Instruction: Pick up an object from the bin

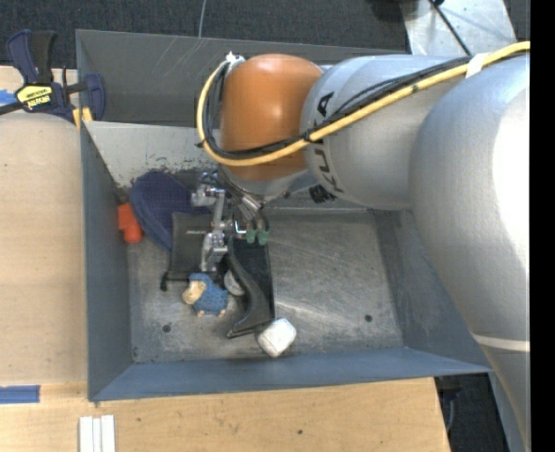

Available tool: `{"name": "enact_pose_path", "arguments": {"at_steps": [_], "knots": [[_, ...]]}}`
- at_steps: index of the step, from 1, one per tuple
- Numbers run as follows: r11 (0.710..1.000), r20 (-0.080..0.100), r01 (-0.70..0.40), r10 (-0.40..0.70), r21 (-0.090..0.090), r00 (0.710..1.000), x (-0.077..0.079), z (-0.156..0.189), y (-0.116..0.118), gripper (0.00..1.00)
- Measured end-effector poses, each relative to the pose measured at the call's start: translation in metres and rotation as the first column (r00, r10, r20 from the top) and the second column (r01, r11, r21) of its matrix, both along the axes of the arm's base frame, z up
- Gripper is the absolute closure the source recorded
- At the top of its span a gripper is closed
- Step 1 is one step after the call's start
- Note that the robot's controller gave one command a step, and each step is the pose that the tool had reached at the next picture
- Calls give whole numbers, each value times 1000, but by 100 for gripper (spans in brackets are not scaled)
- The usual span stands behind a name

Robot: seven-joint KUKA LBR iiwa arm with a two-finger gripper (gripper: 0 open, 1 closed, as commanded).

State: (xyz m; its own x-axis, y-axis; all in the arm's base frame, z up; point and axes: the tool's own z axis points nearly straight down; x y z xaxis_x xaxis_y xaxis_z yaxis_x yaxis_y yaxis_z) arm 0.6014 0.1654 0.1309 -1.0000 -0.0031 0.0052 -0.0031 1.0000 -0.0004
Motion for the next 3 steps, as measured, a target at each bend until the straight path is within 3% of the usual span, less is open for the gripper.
{"name": "enact_pose_path", "arguments": {"at_steps": [1, 2, 3], "knots": [[1000, 18, 16, -16, 6, 1000, 6, -51, -21, 0], [1000, 24, 16, -16, 7, 1000, 8, -47, -20, 100], [1000, 15, 30, -31, 4, 999, -20, 84, 2, 100]]}}
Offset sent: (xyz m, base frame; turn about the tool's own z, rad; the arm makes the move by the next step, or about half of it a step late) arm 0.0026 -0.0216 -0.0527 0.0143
